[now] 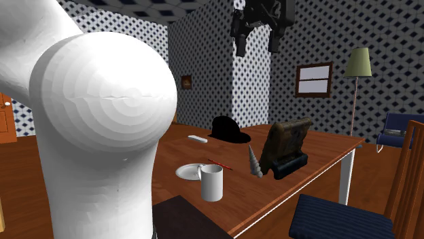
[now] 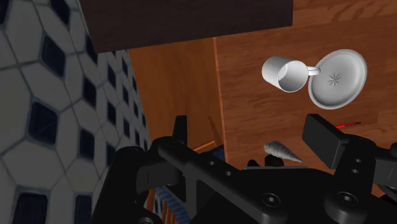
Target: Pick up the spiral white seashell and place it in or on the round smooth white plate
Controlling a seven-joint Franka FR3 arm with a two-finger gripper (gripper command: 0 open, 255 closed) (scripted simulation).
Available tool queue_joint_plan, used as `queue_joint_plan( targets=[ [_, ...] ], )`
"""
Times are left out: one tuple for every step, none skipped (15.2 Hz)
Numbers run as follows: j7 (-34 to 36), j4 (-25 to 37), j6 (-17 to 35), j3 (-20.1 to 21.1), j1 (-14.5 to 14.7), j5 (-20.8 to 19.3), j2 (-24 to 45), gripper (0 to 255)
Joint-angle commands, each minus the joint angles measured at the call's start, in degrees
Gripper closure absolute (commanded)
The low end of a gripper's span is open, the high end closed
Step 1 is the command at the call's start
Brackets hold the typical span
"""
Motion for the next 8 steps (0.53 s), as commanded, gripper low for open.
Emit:
queue_joint_plan(
  targets=[
    [0.0, 0.0, 0.0, 0.0, 0.0, 0.0, 0.0, 0],
    [0.3, 0.0, 1.5, 0.6, 0.3, 0.2, 1.8, 0],
    [0.7, 0.0, 2.9, 1.2, 0.7, 0.4, 3.7, 0],
    [1.0, 0.2, 4.4, 1.7, 1.0, 0.6, 5.6, 0],
    [1.4, 0.4, 5.8, 2.3, 1.3, 0.8, 7.6, 0],
    [1.7, 0.7, 7.1, 2.8, 1.6, 0.9, 9.6, 0],
    [2.1, 1.0, 8.5, 3.4, 1.9, 1.1, 11.6, 0],
    [2.4, 1.5, 9.7, 3.9, 2.1, 1.2, 13.7, 0]
  ],
)
